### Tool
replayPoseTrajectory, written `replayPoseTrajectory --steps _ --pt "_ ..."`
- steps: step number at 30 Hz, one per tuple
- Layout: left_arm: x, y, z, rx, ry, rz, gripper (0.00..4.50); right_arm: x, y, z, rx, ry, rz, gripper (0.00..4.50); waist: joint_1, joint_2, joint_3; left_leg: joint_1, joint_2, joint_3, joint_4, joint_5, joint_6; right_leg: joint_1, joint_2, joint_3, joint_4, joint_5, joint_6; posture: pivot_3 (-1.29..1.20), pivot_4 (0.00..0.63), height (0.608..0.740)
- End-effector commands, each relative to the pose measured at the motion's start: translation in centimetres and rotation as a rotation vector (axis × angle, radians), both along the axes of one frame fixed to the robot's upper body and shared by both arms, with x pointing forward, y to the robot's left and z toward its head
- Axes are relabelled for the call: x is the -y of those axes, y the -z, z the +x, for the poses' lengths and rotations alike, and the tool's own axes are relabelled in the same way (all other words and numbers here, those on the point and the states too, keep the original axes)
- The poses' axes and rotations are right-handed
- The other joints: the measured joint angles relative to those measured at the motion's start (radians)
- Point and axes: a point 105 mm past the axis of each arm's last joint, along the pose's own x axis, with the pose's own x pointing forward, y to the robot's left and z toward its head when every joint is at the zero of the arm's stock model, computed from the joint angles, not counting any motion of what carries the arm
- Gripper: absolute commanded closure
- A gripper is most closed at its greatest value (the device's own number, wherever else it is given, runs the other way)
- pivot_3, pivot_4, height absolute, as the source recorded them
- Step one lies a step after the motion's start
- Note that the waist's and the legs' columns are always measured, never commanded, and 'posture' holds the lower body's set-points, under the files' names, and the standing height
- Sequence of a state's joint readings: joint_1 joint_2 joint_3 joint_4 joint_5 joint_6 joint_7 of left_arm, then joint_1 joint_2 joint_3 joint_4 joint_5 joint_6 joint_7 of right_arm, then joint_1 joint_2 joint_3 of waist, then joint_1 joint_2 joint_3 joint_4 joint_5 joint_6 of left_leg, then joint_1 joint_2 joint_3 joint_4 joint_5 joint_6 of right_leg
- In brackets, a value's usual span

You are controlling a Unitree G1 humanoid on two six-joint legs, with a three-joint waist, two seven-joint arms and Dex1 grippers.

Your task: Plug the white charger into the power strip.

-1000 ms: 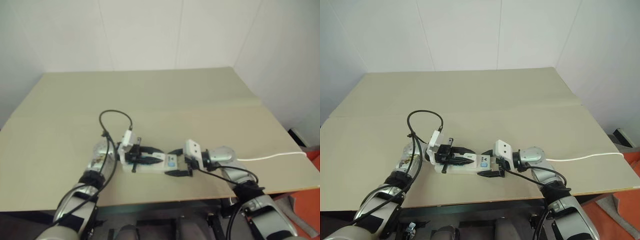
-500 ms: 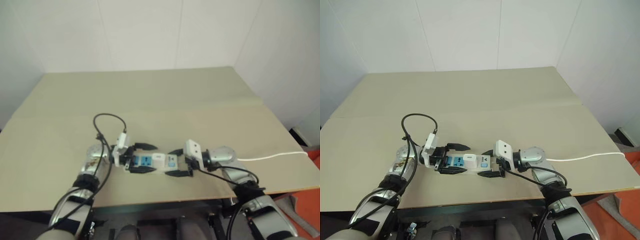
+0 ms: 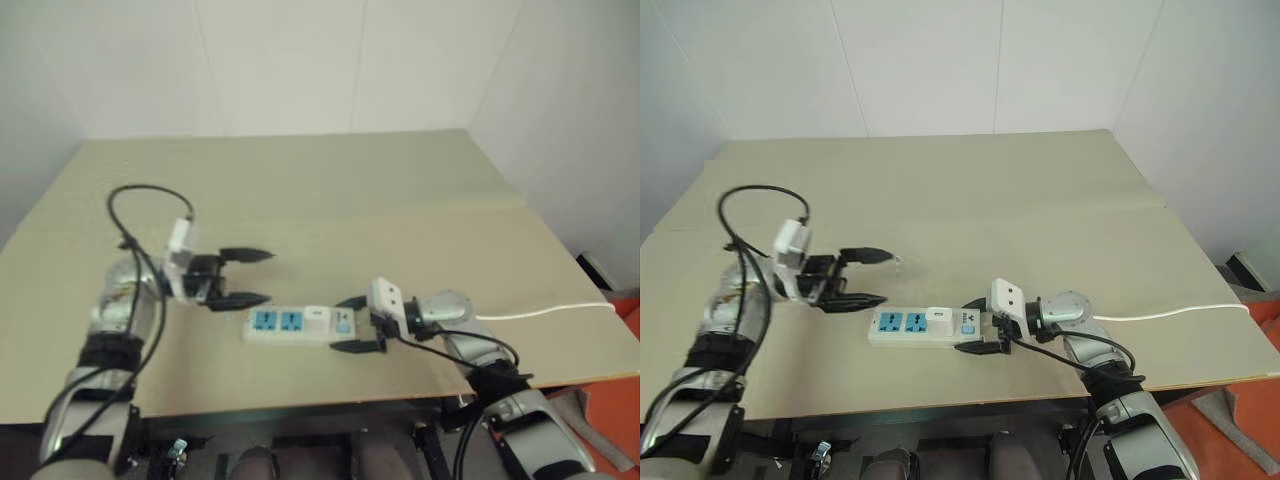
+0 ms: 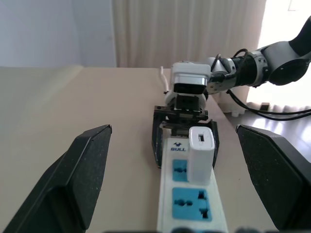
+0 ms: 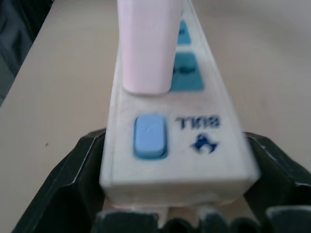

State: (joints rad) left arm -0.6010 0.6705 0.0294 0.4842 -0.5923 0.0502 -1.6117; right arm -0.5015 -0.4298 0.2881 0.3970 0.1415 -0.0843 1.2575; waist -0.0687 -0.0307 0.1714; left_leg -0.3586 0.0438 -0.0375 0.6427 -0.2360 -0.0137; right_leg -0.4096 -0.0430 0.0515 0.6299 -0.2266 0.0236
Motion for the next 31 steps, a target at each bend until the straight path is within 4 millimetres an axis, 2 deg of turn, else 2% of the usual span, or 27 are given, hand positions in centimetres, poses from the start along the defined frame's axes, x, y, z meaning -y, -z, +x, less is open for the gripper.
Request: replayPoseTrajectory --steps 1,3,8,14,16,20,31 --pt "-1.1 -0.7 -0.4 0.025 -0.029 -0.014 0.0 0.9 -0.7 0.1 0.041 0.026 -0.005 0.04 0.003 0.0 0.0 -0.003 0.0 0.0 0.0 0.0 0.0 -0.003 0.0 0.0 0.0 0.0 0.0 0.0 0.15 0.74" --pt "-1.3 -0.8 -0.8 0.031 -0.03 -0.017 0.0 1.3 -2.1 0.1 0.073 0.038 0.022 0.04 0.01 0.0 0.001 -0.014 0.0 0.0 0.001 0.0 0.0 -0.014 0.0 0.0 0.001 0.005 0.007 0.0 0.15 0.74" --pt "-1.2 -2.0 -1.6 0.054 -0.036 -0.053 0.0 3.6 -6.0 -0.9 0.159 0.045 0.025 0.04 0.031 0.001 0.006 -0.031 -0.001 0.0 0.004 0.0 0.0 -0.027 0.0 0.0 0.001 0.006 0.005 0.0 0.15 0.74" --pt "-2.6 -2.3 -2.8 0.068 -0.087 -0.006 0.0 7.1 -10.7 -3.6 0.206 0.019 -0.005 0.04 0.037 0.0 0.014 -0.032 -0.001 0.0 0.004 0.0 0.0 -0.029 0.0 0.0 0.0 0.006 0.005 0.0 0.15 0.74" --pt "-3.1 -2.3 -3.2 0.051 -0.096 0.019 0.0 8.1 -11.5 -4.4 0.214 0.008 -0.049 0.04 0.035 0.0 0.016 -0.032 0.0 0.0 0.004 0.0 0.0 -0.029 0.0 0.0 0.0 0.006 0.005 0.0 0.15 0.74" --pt "-3.7 -1.7 -3.8 0.042 -0.121 0.073 0.0 9.3 -12.2 -5.0 0.263 0.02 -0.104 0.04 0.031 0.0 0.016 -0.032 0.0 0.001 0.004 0.0 0.0 -0.029 0.0 0.0 0.0 0.006 0.005 0.0 0.15 0.74" --pt "-3.5 -0.7 -4.1 0.046 -0.153 0.074 0.0 11.2 -11.1 -5.6 0.218 0.081 -0.157 0.04 0.032 0.0 0.017 -0.031 0.0 0.002 0.004 0.0 0.0 -0.029 0.0 0.001 0.0 0.006 0.005 0.0 0.15 0.74"
